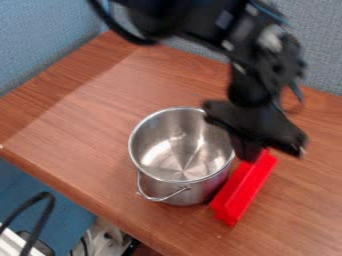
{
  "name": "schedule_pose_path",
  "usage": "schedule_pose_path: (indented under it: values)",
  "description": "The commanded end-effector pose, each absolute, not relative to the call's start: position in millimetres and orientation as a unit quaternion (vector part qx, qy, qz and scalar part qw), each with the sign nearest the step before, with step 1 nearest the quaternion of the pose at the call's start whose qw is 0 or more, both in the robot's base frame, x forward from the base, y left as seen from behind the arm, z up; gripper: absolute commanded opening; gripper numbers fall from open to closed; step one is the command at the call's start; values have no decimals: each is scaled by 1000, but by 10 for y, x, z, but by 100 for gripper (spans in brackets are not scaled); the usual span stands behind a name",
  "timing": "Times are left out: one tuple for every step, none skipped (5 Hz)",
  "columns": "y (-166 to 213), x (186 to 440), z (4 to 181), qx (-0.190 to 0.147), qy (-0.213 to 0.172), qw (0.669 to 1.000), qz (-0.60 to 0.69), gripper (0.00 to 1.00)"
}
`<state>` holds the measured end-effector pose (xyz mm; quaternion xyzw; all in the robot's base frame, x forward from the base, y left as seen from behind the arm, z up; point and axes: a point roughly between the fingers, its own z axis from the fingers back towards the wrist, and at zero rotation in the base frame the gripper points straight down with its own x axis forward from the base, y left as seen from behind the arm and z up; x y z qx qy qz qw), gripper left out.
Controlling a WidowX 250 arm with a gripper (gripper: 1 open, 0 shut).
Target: Move the red object from the metal pot to the table
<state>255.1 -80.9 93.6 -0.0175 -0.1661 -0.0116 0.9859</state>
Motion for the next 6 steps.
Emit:
schedule_pose_path:
  values:
    - [-786, 2616, 1034, -22, -180, 983, -20, 0]
    - [-822, 2614, 1073, -22, -179, 983, -35, 100]
    - [-864, 2613, 1105, -23, -177, 983, -51, 100]
    - [-919, 2650, 1168, -29, -173, 982, -66, 100]
    - [-981, 2698, 1197, -33, -174, 981, -78, 100]
    - [-1020, 2689, 1198, -28, -171, 981, -86, 100]
